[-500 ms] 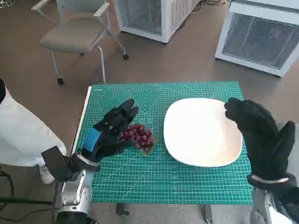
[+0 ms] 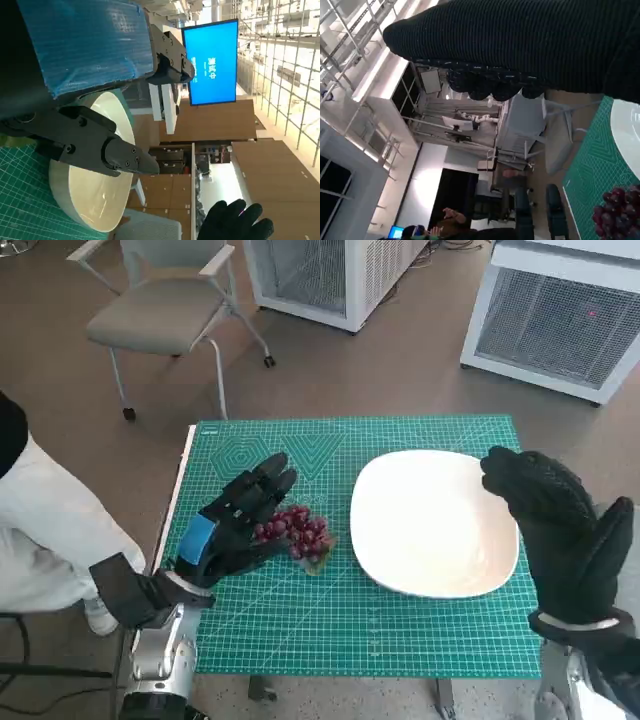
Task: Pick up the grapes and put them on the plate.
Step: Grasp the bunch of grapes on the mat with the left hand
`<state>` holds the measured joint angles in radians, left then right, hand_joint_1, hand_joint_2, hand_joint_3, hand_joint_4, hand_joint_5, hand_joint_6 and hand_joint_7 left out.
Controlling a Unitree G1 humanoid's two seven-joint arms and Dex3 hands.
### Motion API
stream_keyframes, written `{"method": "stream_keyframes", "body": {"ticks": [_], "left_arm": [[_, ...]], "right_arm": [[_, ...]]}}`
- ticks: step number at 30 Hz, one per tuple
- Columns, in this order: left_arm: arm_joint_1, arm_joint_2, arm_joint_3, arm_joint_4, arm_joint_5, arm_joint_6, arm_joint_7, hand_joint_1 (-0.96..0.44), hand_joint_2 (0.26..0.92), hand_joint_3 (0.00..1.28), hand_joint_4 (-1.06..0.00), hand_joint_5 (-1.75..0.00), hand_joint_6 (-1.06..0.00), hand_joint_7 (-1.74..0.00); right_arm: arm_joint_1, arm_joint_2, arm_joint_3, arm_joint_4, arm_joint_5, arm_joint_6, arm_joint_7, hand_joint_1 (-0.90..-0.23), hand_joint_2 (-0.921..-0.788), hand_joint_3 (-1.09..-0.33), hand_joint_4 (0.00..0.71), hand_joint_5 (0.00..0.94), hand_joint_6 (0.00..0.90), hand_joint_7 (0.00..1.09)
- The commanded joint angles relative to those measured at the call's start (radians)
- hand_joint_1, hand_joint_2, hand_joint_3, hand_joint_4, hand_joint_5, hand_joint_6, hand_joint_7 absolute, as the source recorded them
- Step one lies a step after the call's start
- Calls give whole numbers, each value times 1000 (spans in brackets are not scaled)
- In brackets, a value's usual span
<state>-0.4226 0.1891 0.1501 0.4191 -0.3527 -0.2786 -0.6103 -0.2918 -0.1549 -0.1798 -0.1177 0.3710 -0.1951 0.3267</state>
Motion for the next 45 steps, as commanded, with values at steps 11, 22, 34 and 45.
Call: {"method": "stream_keyframes", "body": {"ticks": [11, 22, 34, 45], "left_arm": [[-6, -1, 0, -17, 1, -7, -1, -366, 919, 0, -276, -1, -429, 0], [1, -4, -2, -34, 1, 1, 7, -365, 919, 0, -281, -2, -429, 0], [45, 91, -74, -141, 377, -111, 199, -377, 921, 7, -278, -1, -417, 0], [49, 213, -235, -516, 938, 391, 169, -61, 755, 2, -59, -1, -210, -2]], "right_arm": [[3, 1, 9, 9, -1, 19, 1, -439, -921, -622, 450, 607, 190, 917], [-20, 16, 46, 41, -28, 7, 2, -434, -921, -624, 449, 606, 190, 915], [-21, 8, 52, 38, -9, 31, 13, -415, -921, -633, 450, 607, 191, 920], [-14, 6, 47, 33, 2, 39, 17, -419, -921, -626, 450, 616, 189, 925]]}}
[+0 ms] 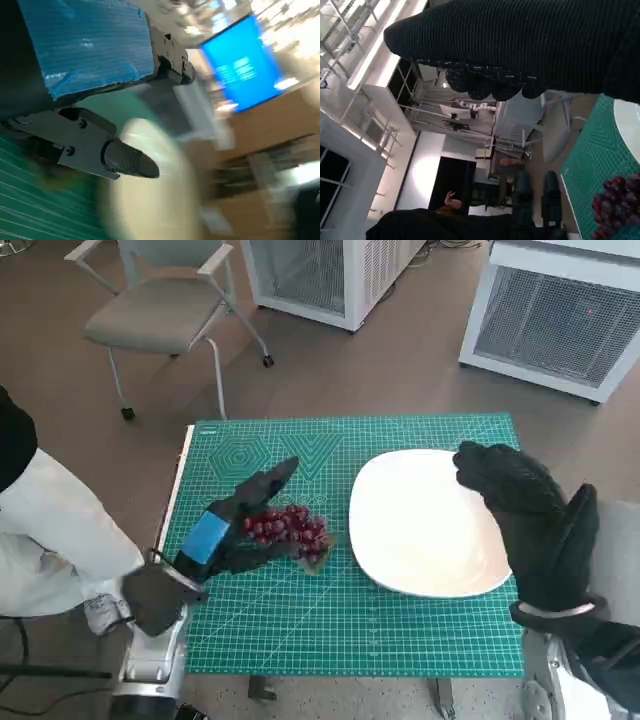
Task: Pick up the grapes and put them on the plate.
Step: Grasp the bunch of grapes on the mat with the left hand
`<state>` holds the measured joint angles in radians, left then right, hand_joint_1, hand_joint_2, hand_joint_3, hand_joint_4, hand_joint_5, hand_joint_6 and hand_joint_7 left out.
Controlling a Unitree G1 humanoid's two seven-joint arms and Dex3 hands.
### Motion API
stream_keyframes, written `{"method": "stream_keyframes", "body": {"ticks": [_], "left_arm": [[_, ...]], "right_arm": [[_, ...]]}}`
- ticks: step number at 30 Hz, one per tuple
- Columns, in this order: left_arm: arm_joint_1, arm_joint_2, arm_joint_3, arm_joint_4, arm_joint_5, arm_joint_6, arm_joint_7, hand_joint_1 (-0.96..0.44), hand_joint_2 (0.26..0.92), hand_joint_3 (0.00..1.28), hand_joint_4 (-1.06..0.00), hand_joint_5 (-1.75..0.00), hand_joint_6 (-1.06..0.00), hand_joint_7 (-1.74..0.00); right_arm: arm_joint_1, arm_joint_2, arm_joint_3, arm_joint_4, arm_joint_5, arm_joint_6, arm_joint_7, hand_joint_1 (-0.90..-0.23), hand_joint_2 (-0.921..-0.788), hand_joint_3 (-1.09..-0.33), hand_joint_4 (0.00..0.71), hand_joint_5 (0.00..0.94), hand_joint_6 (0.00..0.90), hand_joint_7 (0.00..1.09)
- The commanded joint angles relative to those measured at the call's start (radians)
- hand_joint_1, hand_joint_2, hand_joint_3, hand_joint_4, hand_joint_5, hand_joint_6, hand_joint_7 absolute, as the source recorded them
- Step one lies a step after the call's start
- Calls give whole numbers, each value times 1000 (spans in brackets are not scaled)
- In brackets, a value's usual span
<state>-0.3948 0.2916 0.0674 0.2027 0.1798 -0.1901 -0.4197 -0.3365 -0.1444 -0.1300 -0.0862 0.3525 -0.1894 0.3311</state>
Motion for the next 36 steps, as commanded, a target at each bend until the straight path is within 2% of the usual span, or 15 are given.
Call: {"method": "stream_keyframes", "body": {"ticks": [1, 9, 20, 28, 36], "left_arm": [[14, 109, -162, -301, 416, 320, -32, -43, 751, 2, -53, -1, -210, -3], [-7, 107, -244, -339, 530, 427, -80, 8, 741, 2, -46, -3, -230, -12], [-50, 103, -350, -320, 632, 521, -94, -17, 744, 2, -61, -4, -242, -7], [-151, 86, -452, -147, 720, 544, -72, -73, 748, 3, -61, -1, -241, -3], [-291, 47, -533, 126, 760, 544, -20, -105, 750, 3, -58, 0, -240, -1]], "right_arm": [[31, -4, -3, 1, 20, 32, 12, -420, -921, -626, 450, 617, 189, 926], [36, -6, -5, 1, 10, 20, 10, -423, -921, -624, 448, 622, 188, 929], [42, -8, -10, -5, 8, 16, 8, -423, -921, -625, 443, 628, 185, 933], [42, -8, -12, -1, 5, 12, 8, -423, -921, -625, 441, 631, 184, 935], [44, -8, -13, 1, 6, 10, 9, -423, -921, -625, 439, 633, 184, 937]]}}
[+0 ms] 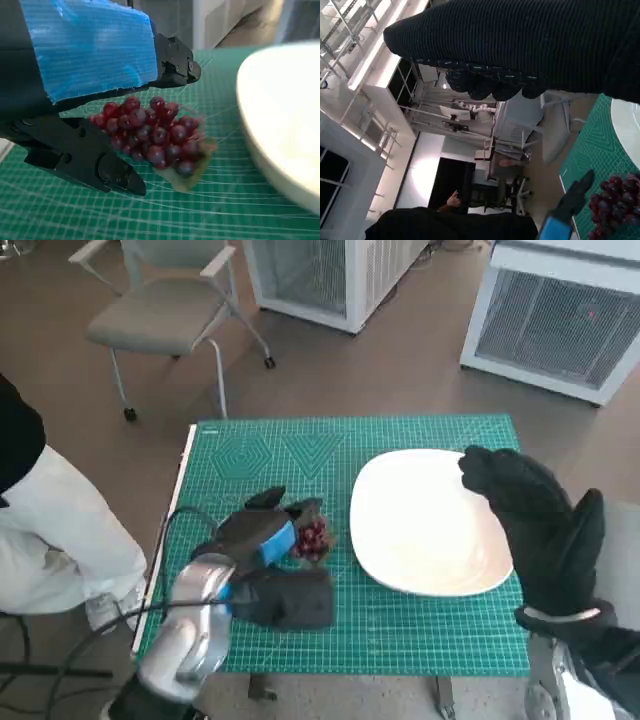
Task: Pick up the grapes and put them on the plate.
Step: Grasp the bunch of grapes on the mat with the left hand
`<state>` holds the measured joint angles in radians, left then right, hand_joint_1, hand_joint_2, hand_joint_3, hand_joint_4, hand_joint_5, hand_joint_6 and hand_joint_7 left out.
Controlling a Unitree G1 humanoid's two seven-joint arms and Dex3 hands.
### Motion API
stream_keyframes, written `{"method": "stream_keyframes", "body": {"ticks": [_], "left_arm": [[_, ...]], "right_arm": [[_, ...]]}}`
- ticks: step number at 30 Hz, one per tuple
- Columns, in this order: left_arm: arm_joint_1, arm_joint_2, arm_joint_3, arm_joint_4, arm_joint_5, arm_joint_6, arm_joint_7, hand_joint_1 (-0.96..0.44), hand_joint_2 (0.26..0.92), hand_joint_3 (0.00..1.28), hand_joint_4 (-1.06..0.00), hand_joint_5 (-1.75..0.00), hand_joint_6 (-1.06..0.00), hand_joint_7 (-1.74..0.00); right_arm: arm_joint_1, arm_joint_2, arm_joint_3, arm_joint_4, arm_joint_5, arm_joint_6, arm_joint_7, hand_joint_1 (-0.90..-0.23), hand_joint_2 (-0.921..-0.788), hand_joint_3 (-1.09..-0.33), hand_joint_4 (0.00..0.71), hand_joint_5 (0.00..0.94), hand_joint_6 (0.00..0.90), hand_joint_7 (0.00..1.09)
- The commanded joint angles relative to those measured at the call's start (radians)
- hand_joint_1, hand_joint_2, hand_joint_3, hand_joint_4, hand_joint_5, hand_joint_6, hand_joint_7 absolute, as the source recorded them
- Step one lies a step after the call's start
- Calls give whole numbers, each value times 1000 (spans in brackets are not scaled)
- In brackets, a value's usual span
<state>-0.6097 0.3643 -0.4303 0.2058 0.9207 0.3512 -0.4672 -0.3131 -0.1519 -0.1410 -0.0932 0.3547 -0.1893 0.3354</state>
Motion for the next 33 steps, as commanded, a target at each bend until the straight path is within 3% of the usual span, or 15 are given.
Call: {"method": "stream_keyframes", "body": {"ticks": [1, 5, 11, 14, 22, 33], "left_arm": [[-94, -34, -41, 159, 18, 1, 34, -107, 750, 3, -58, 0, -239, -1], [-179, -75, -65, 336, 8, -11, 71, -96, 759, 7, -57, 0, -236, 0], [-325, -153, -94, 680, -14, -52, 142, 10, 826, 39, -59, 0, -226, 0], [-365, -180, -92, 780, -33, -60, 159, -23, 817, 33, -60, -1, -211, 0], [-420, -215, -94, 893, -80, -76, 168, -63, 799, 18, -80, -7, -186, 0], [-431, -218, -107, 955, -125, -123, 219, -5, 803, 15, -101, -7, -209, -8]], "right_arm": [[21, -1, -2, 8, 4, 9, 5, -423, -921, -625, 439, 633, 184, 937], [21, -2, -6, 12, 7, 9, 7, -423, -921, -625, 438, 634, 183, 937], [25, 1, -4, 9, 5, 8, 6, -423, -921, -625, 438, 636, 183, 938], [30, 3, -1, 3, 4, 8, 5, -423, -921, -625, 437, 637, 182, 939], [43, -5, -7, -14, 11, 15, 8, -424, -921, -627, 435, 640, 180, 942], [52, -6, -10, -21, 2, 14, 3, -430, -921, -627, 428, 644, 177, 948]]}}
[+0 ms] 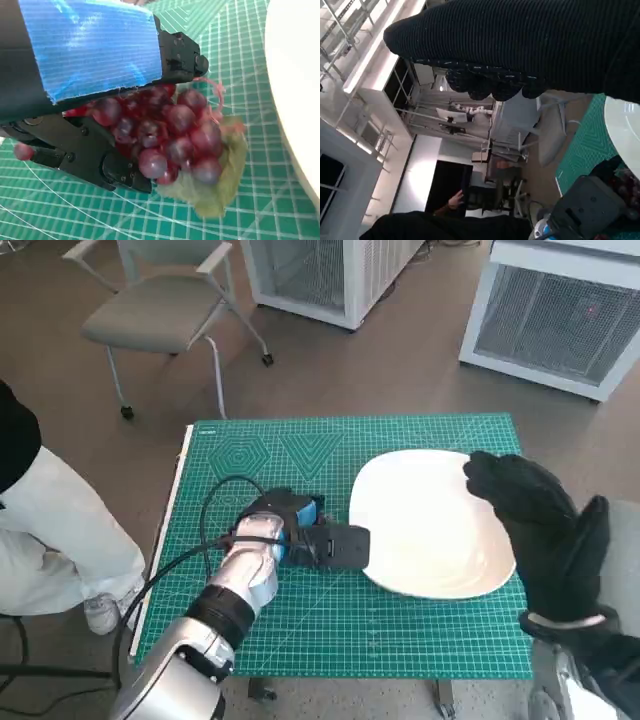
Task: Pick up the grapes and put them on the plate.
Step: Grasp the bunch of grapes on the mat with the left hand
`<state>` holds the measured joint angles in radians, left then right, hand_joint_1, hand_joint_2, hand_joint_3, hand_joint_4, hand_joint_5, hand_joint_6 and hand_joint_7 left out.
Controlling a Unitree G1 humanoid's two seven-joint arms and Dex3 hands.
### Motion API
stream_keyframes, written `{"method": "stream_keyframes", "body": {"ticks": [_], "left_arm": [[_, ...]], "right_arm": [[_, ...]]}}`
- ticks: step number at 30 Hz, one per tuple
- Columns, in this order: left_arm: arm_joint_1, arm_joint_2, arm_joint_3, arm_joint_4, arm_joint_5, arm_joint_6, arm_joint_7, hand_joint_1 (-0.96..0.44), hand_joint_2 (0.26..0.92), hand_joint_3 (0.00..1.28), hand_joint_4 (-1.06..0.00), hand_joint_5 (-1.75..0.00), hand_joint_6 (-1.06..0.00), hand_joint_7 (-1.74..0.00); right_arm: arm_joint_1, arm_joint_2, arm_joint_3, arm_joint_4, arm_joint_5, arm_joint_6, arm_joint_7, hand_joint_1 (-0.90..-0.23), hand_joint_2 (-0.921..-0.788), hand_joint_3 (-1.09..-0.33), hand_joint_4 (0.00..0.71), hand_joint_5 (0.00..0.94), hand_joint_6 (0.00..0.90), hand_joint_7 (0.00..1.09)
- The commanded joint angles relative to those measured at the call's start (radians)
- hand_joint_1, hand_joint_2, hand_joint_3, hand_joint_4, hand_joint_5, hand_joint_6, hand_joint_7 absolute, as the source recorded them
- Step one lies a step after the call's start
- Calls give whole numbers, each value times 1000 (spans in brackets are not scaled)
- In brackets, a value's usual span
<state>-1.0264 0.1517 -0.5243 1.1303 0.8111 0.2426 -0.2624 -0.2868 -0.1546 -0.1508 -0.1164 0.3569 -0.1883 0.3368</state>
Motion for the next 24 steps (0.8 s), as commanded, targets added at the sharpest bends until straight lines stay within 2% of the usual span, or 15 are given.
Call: {"method": "stream_keyframes", "body": {"ticks": [1, 5, 8, 9, 11, 12, 13, 16, 19, 24], "left_arm": [[-16, -6, -16, 36, -16, -19, 16, -7, 804, 15, -108, -9, -213, -10], [-20, -9, -32, 56, -14, -34, 20, 20, 825, 25, -175, -36, -230, -14], [-24, -15, -40, 72, -13, -26, 27, 54, 861, 43, -268, -119, -250, -18], [-25, -17, -43, 77, -11, -21, 31, 86, 875, 71, -301, -286, -261, -18], [-26, -20, -52, 86, -6, -10, 40, 180, 886, 176, -340, -779, -286, -15], [-26, -21, -55, 89, -5, -6, 44, 240, 865, 283, -362, -1046, -302, -14], [-26, -21, -58, 90, -5, -3, 47, 281, 828, 395, -377, -1229, -317, -14], [-27, -19, -65, 85, -7, 4, 45, 347, 707, 685, -400, -1530, -371, -24], [-26, -11, -62, 70, -16, 8, 41, 372, 650, 803, -418, -1629, -428, -45], [-24, 8, -36, 32, -48, 1, 36, 388, 604, 817, -502, -1588, -453, -41]], "right_arm": [[25, -3, 0, 4, -1, 13, 1, -430, -921, -627, 427, 644, 177, 949], [20, -2, 1, 9, -3, 14, -1, -432, -921, -627, 424, 644, 176, 950], [17, -1, 1, 13, -4, 16, -2, -433, -921, -627, 423, 643, 175, 951], [16, -2, 1, 13, -4, 17, -2, -433, -921, -626, 424, 643, 175, 951], [15, -2, 1, 14, -3, 18, -1, -434, -921, -626, 424, 643, 175, 951], [15, -3, 0, 13, -2, 19, -1, -434, -921, -626, 424, 642, 175, 951], [15, -3, 0, 13, -2, 19, 0, -434, -921, -626, 424, 642, 175, 951], [14, -5, -2, 14, 0, 20, 1, -433, -921, -626, 424, 642, 175, 951], [13, -7, -4, 18, 0, 18, 3, -432, -921, -626, 425, 641, 175, 952], [9, -6, -5, 24, 0, 14, 5, -431, -921, -627, 425, 641, 175, 952]]}}
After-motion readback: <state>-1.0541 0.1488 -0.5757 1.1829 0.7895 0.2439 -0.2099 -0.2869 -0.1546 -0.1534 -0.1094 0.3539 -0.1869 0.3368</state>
